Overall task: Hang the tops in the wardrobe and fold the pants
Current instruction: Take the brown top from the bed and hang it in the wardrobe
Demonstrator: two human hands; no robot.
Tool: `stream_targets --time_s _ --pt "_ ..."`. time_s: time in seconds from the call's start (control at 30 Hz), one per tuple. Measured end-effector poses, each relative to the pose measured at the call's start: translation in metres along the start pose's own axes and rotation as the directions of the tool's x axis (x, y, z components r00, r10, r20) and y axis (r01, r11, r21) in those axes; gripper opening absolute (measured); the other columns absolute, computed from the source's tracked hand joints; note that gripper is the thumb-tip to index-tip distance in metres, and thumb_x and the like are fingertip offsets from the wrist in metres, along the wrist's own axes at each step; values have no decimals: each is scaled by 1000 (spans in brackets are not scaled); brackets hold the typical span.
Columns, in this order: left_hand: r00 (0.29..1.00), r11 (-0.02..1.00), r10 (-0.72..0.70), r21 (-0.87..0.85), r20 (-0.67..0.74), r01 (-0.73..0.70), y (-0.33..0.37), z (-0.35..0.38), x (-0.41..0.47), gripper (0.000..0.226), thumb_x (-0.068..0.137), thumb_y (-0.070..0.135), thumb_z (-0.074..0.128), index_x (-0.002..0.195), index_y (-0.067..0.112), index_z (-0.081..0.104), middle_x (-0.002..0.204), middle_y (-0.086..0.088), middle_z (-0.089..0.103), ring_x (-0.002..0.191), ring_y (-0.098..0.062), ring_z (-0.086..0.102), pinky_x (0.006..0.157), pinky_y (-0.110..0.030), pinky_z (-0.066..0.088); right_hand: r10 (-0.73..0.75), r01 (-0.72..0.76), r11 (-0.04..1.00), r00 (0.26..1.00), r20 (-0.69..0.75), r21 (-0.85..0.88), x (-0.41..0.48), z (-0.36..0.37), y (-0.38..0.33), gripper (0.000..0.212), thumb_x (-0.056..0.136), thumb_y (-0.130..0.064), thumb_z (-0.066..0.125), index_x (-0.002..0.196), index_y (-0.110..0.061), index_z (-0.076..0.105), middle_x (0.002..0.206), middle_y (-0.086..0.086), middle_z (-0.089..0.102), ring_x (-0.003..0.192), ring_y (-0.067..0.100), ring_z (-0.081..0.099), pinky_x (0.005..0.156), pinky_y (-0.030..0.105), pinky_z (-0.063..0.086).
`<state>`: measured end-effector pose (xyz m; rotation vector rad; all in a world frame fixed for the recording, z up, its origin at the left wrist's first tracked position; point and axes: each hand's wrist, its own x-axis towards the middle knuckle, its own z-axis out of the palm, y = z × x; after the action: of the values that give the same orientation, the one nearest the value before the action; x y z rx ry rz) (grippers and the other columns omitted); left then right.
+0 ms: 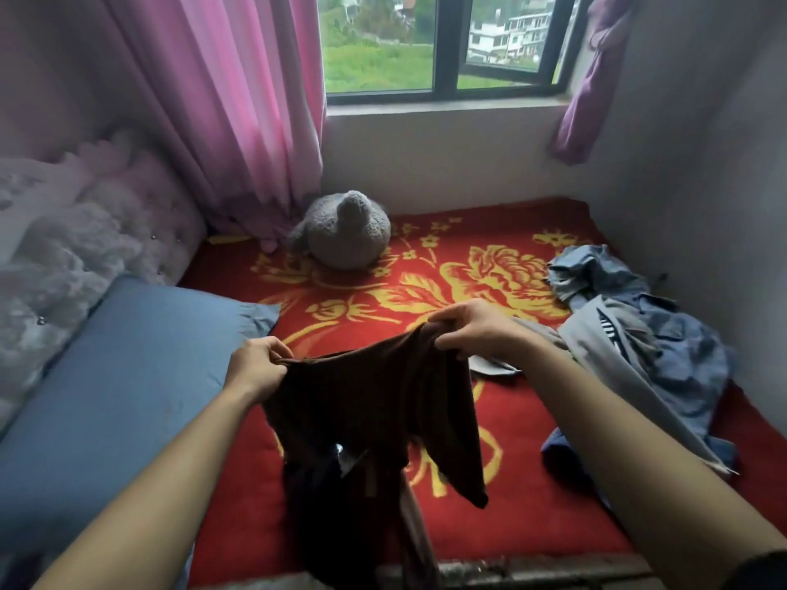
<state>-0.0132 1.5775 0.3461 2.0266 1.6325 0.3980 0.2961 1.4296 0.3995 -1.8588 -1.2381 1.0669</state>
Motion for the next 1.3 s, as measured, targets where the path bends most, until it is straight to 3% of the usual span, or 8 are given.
stream_targets --time_s 0.2,0.33,0.43,0.63,0.8,0.97,1.07,1.3 --pt "996 994 52 94 70 -58 -21 11 -10 24 68 2 65 75 24 71 77 -1 70 78 -20 66 64 -21 45 -38 -110 761 976 -214 -639 1 14 10 43 90 -56 60 84 -16 76 79 2 72 77 19 67 70 34 55" --pt "994 975 103 195 43 -110 -26 24 -17 17 75 19 72 91 23 69 96 -3 62 91 -23 62 84 -32 51 126 -132 990 986 -108 -54 -3 28 -7 33 93 -40 65 82 -10 76 74 4 73 58 10 66 62 26 50" --pt "974 983 125 106 189 -147 -23 40 -25 17 73 34 77 82 26 65 82 4 66 82 -18 66 76 -31 53 144 -193 836 980 135 513 -9 38 -23 22 98 -17 58 93 -1 72 91 15 72 72 18 72 65 23 54" --pt "828 950 290 -247 479 -190 -2 89 -58 75 51 76 77 116 45 57 100 29 60 100 8 59 86 -14 48 -31 -302 650 906 421 698 -20 61 -40 20 99 2 46 109 10 62 106 24 67 101 31 70 83 30 60" --pt "949 737 231 -676 213 -28 18 117 -71 7 87 36 68 90 35 74 87 15 73 85 -5 64 79 -37 53 -143 -180 614 932 333 768 -12 58 -39 33 94 10 45 125 14 54 115 21 66 110 28 67 93 30 55" --pt "995 763 60 -647 81 6 -1 94 -51 37 91 -4 46 92 24 71 81 12 69 78 -9 61 69 -17 48 47 -36 989 996 -74 147 0 45 -20 14 96 -17 61 95 -10 73 77 5 75 67 11 73 58 24 54" --pt "999 842 39 -538 5 -30 -17 72 -36 27 94 4 47 95 18 70 90 3 72 85 -15 64 80 -28 50 27 -107 909 980 -198 -403 5 40 0 43 95 -51 56 71 -18 68 61 -3 68 59 14 66 59 32 51" --pt "997 946 78 -314 -24 -81 -23 42 -33 23 79 53 47 68 34 51 57 17 55 58 -3 51 51 -15 35 43 -108 930 981 -188 -350 10 72 19 62 94 -67 39 59 -15 39 56 -2 45 61 18 50 60 36 36"
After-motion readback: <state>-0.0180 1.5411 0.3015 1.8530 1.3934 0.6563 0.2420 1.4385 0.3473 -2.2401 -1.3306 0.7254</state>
